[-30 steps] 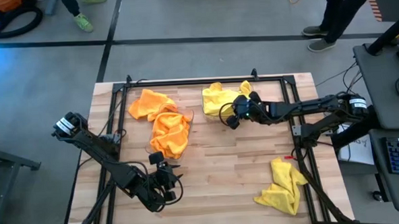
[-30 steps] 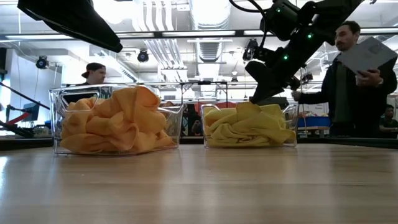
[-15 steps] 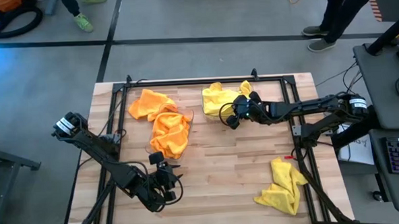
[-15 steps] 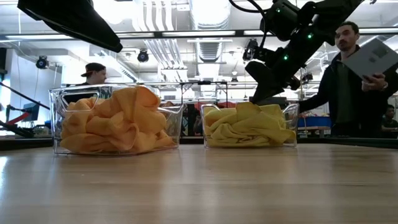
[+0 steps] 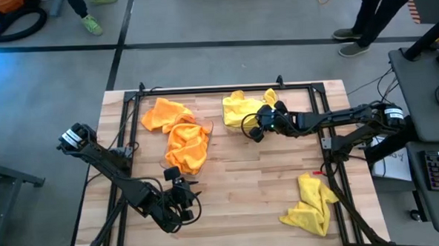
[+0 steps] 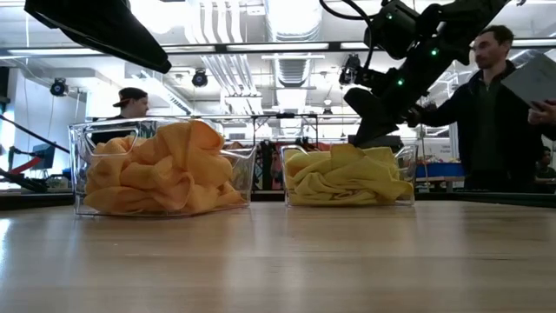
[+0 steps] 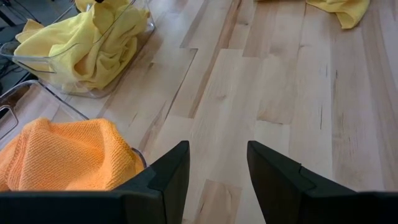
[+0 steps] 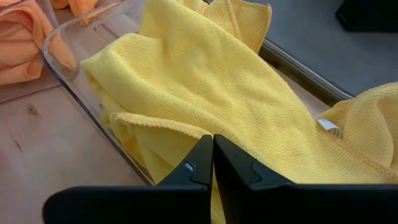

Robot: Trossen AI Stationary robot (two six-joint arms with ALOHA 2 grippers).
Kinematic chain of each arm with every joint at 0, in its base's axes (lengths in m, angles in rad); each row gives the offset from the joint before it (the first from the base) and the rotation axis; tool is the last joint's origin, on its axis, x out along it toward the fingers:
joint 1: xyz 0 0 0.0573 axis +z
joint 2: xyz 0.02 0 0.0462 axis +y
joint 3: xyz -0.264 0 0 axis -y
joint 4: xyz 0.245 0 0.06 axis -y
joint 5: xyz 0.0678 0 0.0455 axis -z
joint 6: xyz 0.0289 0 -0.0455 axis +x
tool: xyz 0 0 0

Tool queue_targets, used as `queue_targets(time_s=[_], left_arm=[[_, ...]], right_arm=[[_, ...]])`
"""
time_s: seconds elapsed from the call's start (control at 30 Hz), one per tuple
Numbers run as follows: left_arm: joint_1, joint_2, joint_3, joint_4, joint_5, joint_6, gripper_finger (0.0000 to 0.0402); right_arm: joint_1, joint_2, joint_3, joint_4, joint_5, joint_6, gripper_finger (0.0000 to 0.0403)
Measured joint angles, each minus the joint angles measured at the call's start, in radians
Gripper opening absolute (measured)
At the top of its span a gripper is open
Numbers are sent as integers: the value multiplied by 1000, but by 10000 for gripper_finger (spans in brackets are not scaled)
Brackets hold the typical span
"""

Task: Sort microfiber towel by color & place in baskets
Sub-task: Put the yellow microfiber towel into the right transparent bin

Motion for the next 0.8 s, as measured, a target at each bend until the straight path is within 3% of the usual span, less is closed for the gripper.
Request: queue_targets(time_s=[0.8], left_arm=[[0, 0, 0, 0, 0, -1, 146]], right_arm=[[-17, 0, -13, 26, 2, -8, 9]])
